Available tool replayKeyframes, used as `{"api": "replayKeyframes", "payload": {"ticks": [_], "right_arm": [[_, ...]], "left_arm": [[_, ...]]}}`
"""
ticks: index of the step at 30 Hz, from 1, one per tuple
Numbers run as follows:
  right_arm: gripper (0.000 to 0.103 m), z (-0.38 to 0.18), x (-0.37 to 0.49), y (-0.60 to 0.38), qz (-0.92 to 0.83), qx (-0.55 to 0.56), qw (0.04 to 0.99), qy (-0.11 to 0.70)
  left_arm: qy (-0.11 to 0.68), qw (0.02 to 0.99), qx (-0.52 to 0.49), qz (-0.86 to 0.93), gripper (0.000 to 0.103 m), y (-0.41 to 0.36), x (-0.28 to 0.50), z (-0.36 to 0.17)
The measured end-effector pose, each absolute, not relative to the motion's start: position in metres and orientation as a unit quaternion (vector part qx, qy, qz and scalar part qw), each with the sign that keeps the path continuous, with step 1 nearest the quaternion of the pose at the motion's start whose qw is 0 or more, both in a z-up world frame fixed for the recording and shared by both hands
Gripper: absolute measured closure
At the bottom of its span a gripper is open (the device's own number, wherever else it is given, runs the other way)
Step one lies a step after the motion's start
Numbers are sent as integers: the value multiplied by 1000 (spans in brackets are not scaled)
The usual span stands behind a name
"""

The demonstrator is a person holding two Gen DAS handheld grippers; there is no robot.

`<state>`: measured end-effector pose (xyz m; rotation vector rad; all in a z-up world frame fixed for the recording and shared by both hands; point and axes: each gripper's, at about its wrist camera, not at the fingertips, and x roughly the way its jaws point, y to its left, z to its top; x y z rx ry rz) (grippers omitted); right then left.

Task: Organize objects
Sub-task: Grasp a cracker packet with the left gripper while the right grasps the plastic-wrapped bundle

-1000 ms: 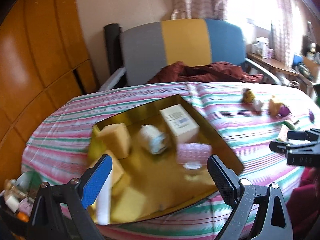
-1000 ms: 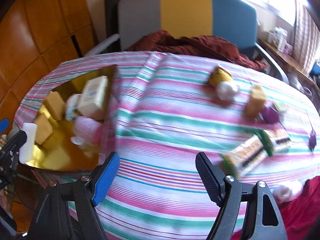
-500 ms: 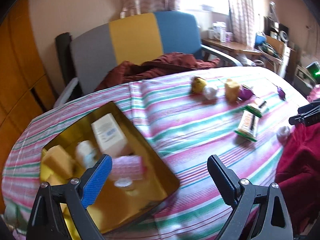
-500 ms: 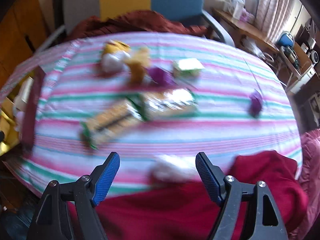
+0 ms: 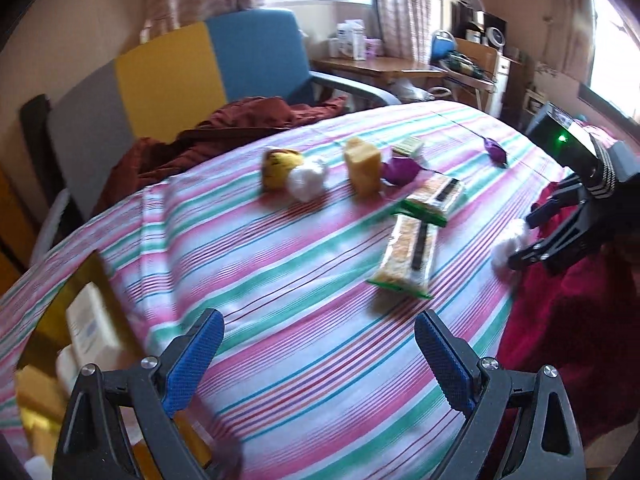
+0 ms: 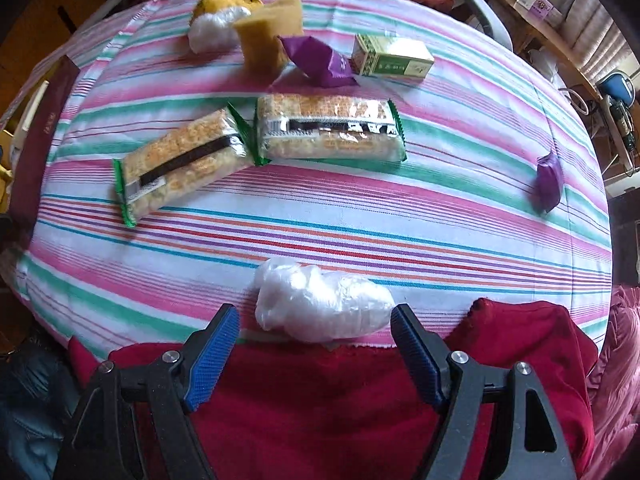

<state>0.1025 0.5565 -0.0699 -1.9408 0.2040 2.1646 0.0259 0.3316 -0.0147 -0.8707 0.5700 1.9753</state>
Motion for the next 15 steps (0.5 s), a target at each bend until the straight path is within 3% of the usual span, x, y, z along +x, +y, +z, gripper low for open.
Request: {"api": "replayKeyframes", "payload": {"ticks": [6, 7, 8, 10, 15], "right_arm": [[44, -71, 102, 554, 740, -661, 104, 63], [55, -71, 104, 555, 741, -660, 105, 67], [73, -72, 106, 558, 742, -658, 107, 75], [87, -73, 109, 564, 740, -657, 115, 91], [74, -72, 112, 573, 736, -657, 97, 131]], "left_arm": [[236, 467, -367, 769, 6, 372, 19, -30], [237, 471, -371, 764, 6, 379, 18, -33], [238, 475, -375, 759, 6, 387, 17, -36], [242, 484, -380, 750, 6, 400, 15, -41], [267, 502, -383, 728, 6, 432, 16, -55]]}}
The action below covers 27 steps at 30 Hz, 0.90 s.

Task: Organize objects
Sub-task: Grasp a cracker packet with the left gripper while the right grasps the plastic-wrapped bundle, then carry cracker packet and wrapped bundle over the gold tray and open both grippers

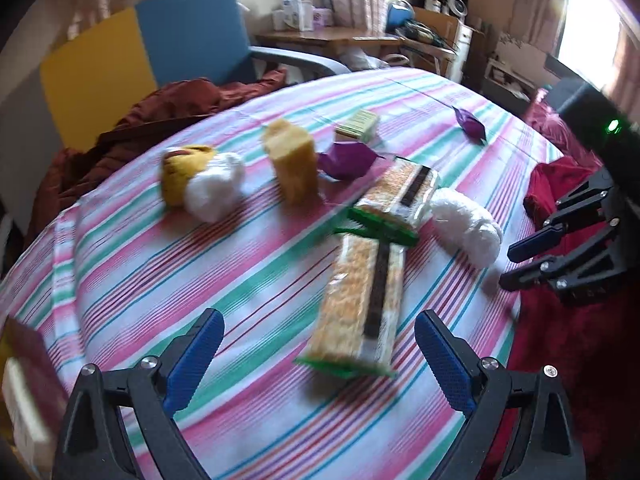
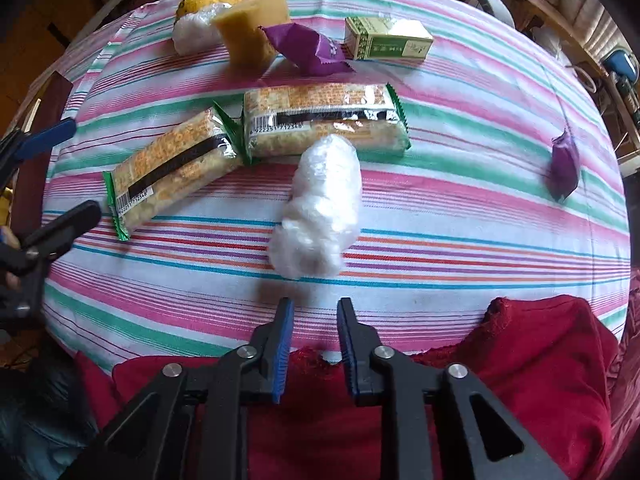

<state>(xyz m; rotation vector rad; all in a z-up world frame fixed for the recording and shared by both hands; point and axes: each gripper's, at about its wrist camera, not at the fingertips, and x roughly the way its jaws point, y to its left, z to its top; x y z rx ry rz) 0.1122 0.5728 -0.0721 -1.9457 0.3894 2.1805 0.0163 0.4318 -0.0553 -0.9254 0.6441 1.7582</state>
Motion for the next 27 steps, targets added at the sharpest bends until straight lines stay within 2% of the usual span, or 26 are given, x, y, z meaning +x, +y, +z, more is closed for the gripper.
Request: {"api": "replayKeyframes", "payload": {"ticks": [2, 6, 8, 9, 11, 12, 13, 16, 19, 21, 23, 27], "right_arm": [[64, -70, 113, 580, 741, -648, 89, 152], [57, -62, 118, 592, 752, -626, 108, 178], [44, -57, 121, 596, 756, -615, 124, 186], [40, -55, 122, 597, 757, -612, 134, 187], [35, -50, 122, 601, 759, -606, 151, 188], [35, -49, 121, 602, 759, -603, 155, 191], [35, -47, 119, 603, 759, -601, 159, 193], [35, -50, 107, 600, 755, -606, 170, 185], [36, -62, 95, 600, 742, -617, 160, 206], [54, -68, 88, 601, 734, -626, 158, 210], [67, -66, 88, 599, 735, -627, 162, 202], [67, -57, 102, 595, 745, -611, 164, 211]], "left_arm": [[277, 505, -382, 723, 6, 443, 18, -62], [296, 509, -390, 708, 7, 459, 21, -78], [299, 507, -397, 704, 16, 464, 20, -86], [297, 509, -406, 699, 24, 465, 18, -89], [280, 513, -406, 703, 31, 463, 15, -89], [281, 514, -405, 702, 34, 462, 15, -88], [282, 515, -403, 702, 42, 461, 15, -87], [278, 515, -400, 705, 53, 454, 15, -85], [266, 509, -403, 712, 56, 443, 15, -85], [258, 505, -405, 717, 57, 435, 16, -84], [248, 499, -409, 722, 57, 428, 17, -84], [224, 491, -424, 727, 57, 403, 18, -79]]}}
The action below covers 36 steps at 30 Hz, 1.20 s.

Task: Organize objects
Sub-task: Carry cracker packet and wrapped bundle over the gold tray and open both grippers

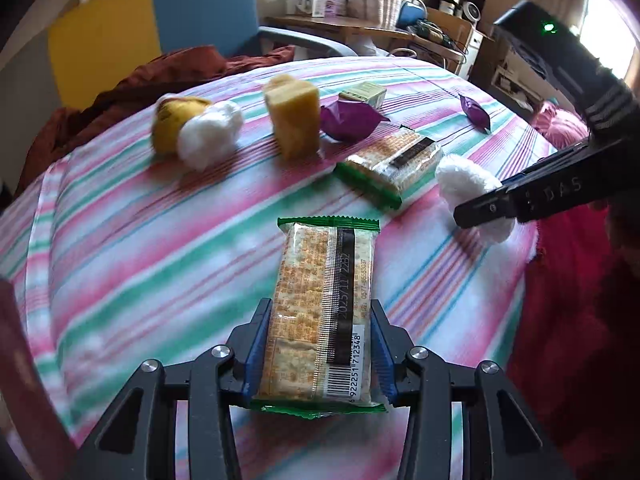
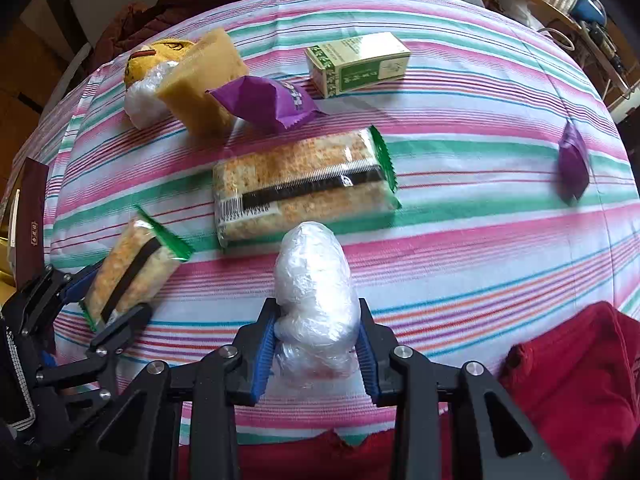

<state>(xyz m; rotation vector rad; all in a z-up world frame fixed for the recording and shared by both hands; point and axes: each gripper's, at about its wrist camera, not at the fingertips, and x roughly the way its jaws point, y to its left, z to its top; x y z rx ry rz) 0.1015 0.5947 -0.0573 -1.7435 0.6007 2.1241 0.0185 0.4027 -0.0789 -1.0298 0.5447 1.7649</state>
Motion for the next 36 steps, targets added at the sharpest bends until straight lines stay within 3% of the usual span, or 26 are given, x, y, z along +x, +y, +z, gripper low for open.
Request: {"api": "replayKeyframes", "payload": {"ticks": [8, 20, 36], "right_arm": [[67, -28, 110, 549, 795, -562, 128, 192], [67, -12, 39, 429, 844, -512, 28, 159], [67, -2, -10, 282, 852, -500, -124, 99]], "left_arm": [[184, 477, -408, 757, 57, 342, 27, -45], [75, 382, -386, 837, 57, 205, -6, 6], [20, 224, -421, 879, 57, 55, -30, -23]]}}
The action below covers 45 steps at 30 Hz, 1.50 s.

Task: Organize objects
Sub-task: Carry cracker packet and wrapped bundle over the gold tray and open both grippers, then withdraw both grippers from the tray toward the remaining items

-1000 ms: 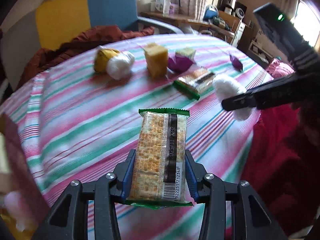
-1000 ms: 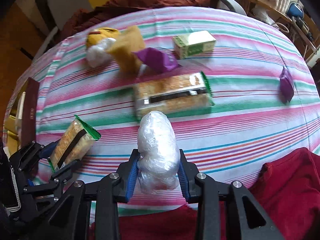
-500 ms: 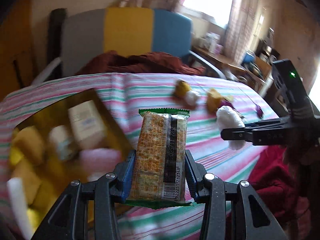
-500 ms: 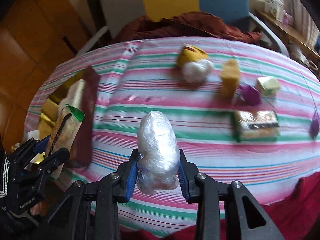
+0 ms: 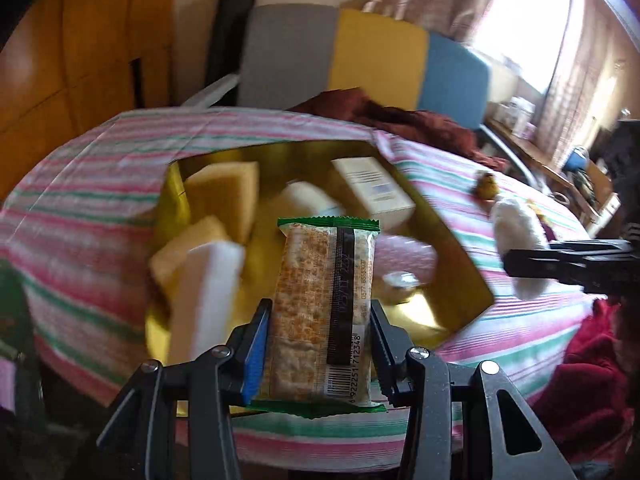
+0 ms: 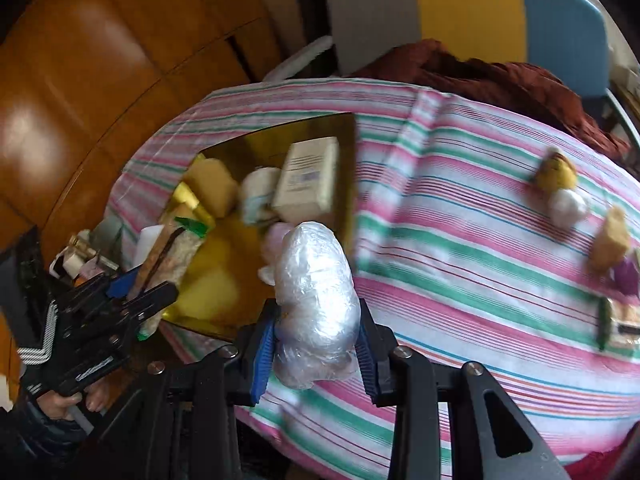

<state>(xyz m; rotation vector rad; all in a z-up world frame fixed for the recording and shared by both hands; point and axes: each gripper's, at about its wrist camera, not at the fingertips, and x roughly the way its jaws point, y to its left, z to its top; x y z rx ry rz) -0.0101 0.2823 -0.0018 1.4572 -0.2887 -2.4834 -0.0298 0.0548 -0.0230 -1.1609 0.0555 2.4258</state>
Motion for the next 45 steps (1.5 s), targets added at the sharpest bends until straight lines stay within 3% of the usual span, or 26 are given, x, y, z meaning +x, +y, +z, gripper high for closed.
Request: {"api": "replayKeyframes", "payload": {"ticks": [10, 16, 17, 19, 21, 29, 33, 37, 41, 45], "right_arm": [[67, -9, -27, 239, -841, 511, 165, -67], [64, -20, -39, 216, -830, 521, 193, -52], [56, -25, -42, 213, -827, 527, 189, -43], [49, -34, -44, 212, -824, 537, 177, -36], [48, -41, -43, 216, -820, 544, 171, -44], [46, -46, -35, 239, -827, 539, 140, -78], [45, -46, -29, 244, -831, 533, 132, -86], [45, -43, -26, 244, -835, 529, 128, -86], [45, -44, -21, 246, -838, 524, 124, -90], [45, -42, -19, 249, -841, 519, 123, -95]], "left_arm": [[26, 177, -410, 894, 57, 32, -54, -38], [41, 197, -410, 890, 55, 38, -56, -46], [43, 201, -411, 888, 52, 40, -56, -46], [42, 201, -406, 890, 24, 37, -53, -41], [35, 193, -394, 898, 15, 31, -47, -35], [32, 158, -386, 908, 19, 12, -36, -33], [38, 135, -411, 901, 38, 15, -48, -48], [23, 119, -425, 897, 50, 14, -66, -55], [26, 133, -428, 894, 49, 22, -70, -53], [21, 161, -413, 896, 28, 24, -53, -42]]}}
